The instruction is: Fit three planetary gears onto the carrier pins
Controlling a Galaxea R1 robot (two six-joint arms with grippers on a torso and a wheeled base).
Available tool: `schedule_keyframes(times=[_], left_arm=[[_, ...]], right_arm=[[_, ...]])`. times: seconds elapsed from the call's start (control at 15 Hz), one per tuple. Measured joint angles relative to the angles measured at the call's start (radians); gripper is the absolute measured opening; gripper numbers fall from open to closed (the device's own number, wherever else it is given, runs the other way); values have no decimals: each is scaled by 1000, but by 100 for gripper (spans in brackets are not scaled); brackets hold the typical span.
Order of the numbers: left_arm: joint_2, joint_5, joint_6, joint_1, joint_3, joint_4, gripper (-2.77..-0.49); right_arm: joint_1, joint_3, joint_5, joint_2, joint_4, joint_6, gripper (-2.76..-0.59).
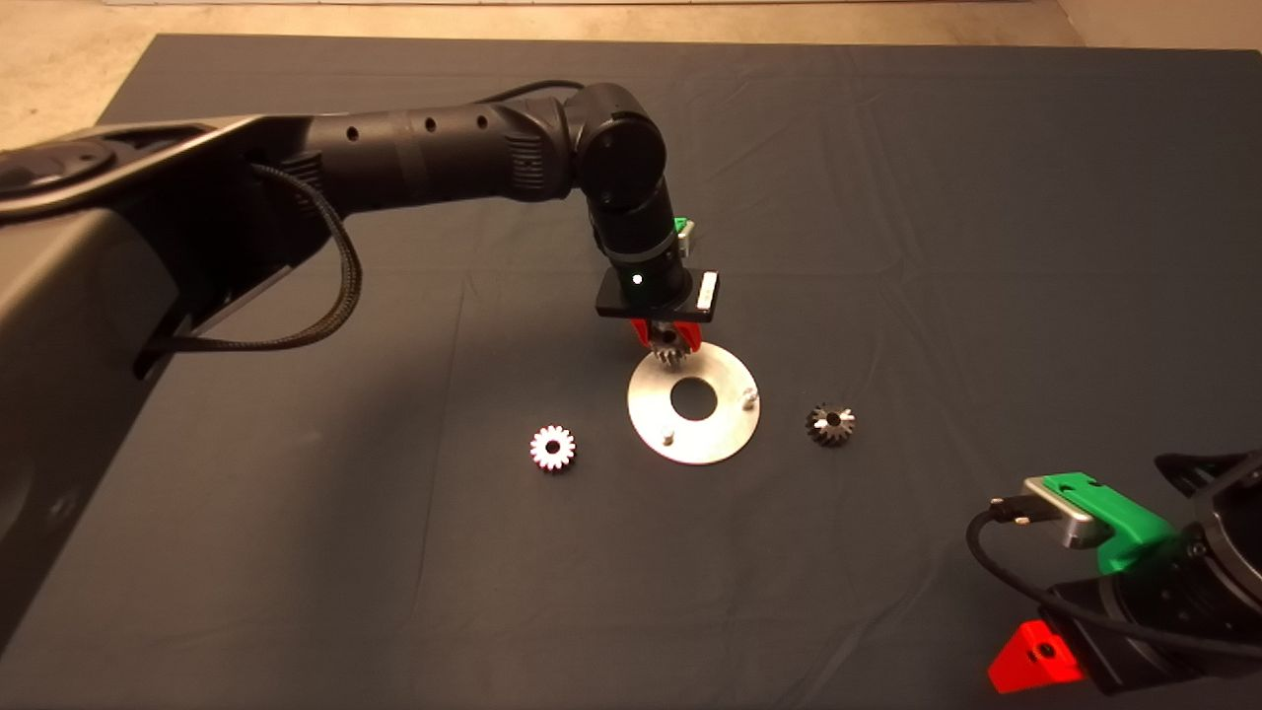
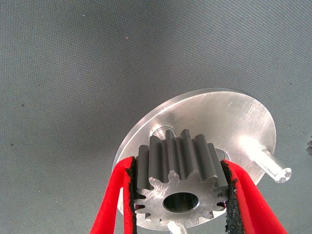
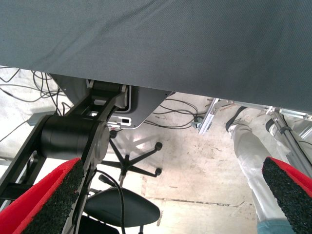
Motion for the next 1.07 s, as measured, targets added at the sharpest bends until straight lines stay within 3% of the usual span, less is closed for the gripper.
schedule_keyframes(times=[1.07], left_arm=[[6, 2, 0, 8, 16, 12, -249]], right_arm=[[0, 0, 0, 0, 0, 0, -63]])
